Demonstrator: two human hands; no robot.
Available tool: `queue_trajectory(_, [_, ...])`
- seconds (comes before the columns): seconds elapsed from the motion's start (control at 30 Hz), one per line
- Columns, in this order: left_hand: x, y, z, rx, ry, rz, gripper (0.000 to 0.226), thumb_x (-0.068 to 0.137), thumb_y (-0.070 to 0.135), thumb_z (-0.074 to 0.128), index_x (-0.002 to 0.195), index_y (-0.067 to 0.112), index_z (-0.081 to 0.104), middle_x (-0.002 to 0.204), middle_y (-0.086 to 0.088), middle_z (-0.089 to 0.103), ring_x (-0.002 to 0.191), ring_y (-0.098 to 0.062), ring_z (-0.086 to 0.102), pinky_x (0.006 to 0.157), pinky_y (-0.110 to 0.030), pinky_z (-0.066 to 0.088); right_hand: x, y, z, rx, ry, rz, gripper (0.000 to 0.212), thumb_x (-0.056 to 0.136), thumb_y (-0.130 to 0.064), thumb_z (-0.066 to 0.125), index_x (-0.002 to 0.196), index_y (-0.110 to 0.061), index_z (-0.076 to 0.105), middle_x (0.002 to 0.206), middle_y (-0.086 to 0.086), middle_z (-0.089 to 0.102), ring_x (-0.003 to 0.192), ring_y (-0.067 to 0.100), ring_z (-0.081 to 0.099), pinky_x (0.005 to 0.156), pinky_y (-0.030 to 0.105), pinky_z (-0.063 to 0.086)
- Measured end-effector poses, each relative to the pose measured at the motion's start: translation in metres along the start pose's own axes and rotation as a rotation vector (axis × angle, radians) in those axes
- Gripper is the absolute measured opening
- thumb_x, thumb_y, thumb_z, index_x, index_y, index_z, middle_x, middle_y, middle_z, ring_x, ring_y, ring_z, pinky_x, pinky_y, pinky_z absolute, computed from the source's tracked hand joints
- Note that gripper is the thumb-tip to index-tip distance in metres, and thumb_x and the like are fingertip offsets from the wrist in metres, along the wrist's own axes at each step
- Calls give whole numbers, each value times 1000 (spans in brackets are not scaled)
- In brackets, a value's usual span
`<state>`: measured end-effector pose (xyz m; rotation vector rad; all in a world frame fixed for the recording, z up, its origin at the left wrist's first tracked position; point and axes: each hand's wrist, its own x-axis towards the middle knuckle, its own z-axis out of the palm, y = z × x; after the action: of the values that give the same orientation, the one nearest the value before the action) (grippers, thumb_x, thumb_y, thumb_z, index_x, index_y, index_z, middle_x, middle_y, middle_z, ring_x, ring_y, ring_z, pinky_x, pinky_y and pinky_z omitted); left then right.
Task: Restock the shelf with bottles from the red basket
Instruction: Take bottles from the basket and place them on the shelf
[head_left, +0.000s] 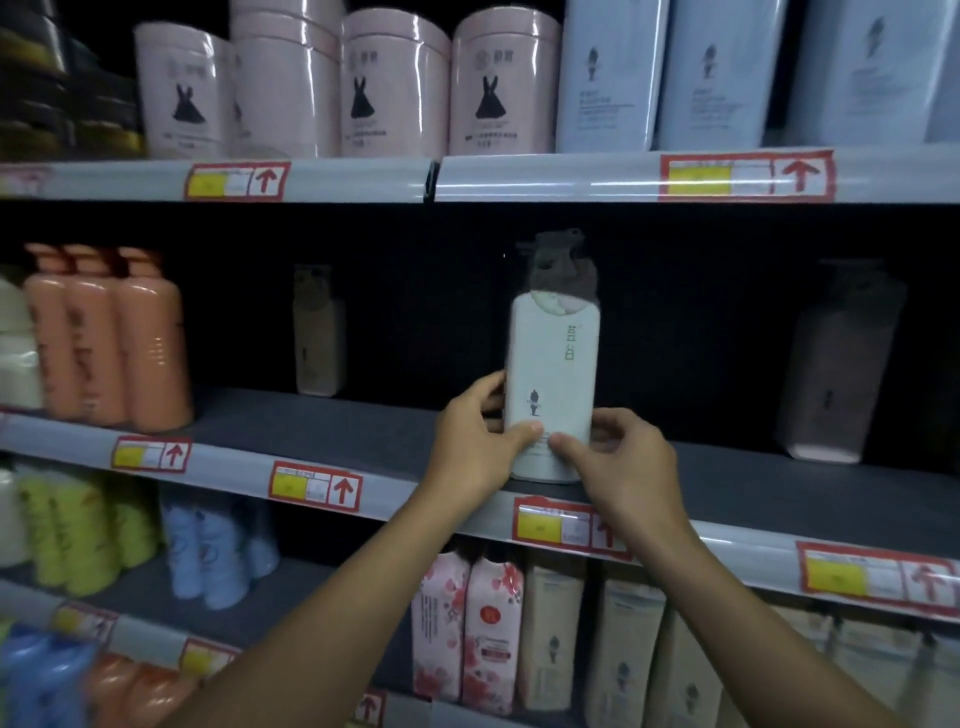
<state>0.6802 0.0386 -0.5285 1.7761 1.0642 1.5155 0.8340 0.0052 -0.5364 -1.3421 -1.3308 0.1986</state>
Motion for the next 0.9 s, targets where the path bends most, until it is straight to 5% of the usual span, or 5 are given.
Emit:
queue_trajectory(0.1, [-4,-6,2,0,39,-16,68,86,13,80,146,26,52,119,2,73,98,-9,72,87,-33,62,1,-1,3,-11,23,21,45,81,-28,86,118,-10,70,102,0,74,76,-3,60,64,8,44])
queue_trajectory(0.23, [-5,-7,-2,28,70,-2,66,86,12,80,145,25,53,114,6,72,94,-4,71,78,-19,58,0,-2,6,0,16,19,47,79,-31,87,117,-11,70,95,-5,70,81,0,64,67,13,49])
queue_trajectory(0.53, [-2,-12,-4,56,86,2,64,89,13,78,146,23,52,120,3,72,95,-3,70,74,-12,55,-1,-2,17,-6,43,-2,42,78,-31,88,112,-11,71,93,-4,71,87,11,68,83,34,60])
queue_trajectory(0.9, [-4,-11,-2,36,79,-21,54,90,16,77,139,22,56,126,2,72,104,-11,72,90,-33,62,-13,-4,24,-101,158,-29,40,85,-34,82,115,-11,73,107,5,75,90,16,71,85,41,61])
